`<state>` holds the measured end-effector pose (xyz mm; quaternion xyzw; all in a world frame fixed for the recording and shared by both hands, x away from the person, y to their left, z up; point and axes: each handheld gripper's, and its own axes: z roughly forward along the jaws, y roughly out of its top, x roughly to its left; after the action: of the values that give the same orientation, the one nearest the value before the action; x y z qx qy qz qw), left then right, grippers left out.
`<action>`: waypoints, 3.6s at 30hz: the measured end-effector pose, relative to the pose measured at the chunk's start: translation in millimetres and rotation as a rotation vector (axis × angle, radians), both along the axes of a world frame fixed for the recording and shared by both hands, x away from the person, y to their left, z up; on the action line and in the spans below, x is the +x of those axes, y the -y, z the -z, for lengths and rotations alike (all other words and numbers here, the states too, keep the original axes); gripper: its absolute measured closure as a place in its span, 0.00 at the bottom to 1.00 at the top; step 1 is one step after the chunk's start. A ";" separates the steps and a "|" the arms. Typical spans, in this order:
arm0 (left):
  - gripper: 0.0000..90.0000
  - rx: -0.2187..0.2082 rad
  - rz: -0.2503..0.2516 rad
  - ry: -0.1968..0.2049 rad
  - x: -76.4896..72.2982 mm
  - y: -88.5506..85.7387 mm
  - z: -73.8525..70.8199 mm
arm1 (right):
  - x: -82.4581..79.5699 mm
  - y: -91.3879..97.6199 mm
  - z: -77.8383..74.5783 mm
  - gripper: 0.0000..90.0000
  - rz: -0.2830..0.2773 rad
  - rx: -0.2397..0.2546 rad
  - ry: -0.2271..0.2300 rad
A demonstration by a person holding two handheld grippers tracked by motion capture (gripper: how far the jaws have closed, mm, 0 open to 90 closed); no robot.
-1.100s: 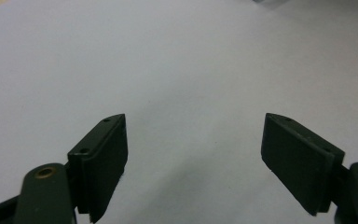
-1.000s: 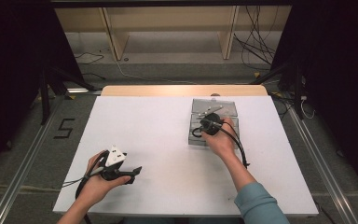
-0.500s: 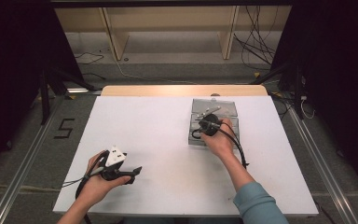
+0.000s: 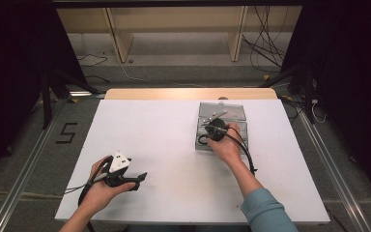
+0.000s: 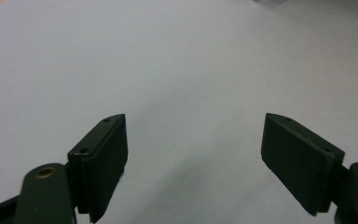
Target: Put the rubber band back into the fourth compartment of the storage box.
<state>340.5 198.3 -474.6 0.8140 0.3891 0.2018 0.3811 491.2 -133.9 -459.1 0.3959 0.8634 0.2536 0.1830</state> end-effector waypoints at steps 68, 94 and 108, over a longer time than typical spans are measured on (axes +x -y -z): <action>0.25 -0.002 0.001 -0.002 0.0 0.4 0.2 | 2.2 -6.7 8.8 0.95 -0.014 -0.006 -0.068; 0.25 -0.002 0.002 -0.001 0.0 0.7 0.0 | -0.3 -3.0 1.1 0.80 0.023 0.062 -0.061; 0.25 -0.001 0.000 0.000 -0.1 0.9 0.2 | -6.6 5.7 -12.5 0.59 0.028 0.122 -0.016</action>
<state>340.4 197.4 -474.7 0.8139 0.3891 0.2014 0.3817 484.6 -139.6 -446.5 0.4204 0.8421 0.3002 0.1552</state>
